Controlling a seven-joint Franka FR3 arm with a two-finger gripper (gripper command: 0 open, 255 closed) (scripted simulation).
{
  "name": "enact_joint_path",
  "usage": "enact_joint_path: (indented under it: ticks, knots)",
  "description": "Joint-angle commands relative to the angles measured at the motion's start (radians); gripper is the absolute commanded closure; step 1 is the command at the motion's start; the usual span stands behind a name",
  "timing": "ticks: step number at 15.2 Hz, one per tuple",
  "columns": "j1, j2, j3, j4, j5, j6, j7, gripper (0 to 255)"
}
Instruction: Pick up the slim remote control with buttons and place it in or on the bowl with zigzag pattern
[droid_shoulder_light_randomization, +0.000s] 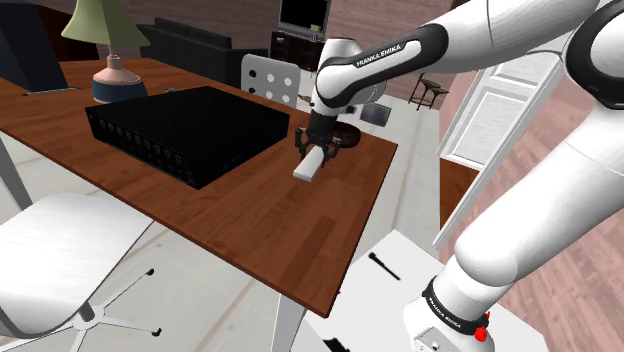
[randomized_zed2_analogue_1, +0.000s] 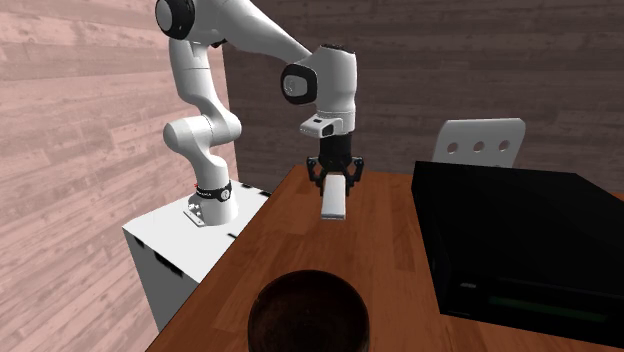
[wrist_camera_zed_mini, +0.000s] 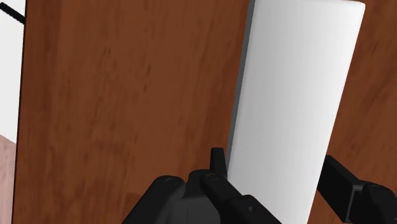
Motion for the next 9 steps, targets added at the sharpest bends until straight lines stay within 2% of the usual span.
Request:
enact_joint_path:
  ticks: [1, 9]
  knots:
    - [-0.001, -0.014, -0.002, 0.013, 0.002, -0.027, -0.003, 255]
    - [-0.001, -0.056, -0.007, 0.082, 0.008, -0.137, -0.007, 255]
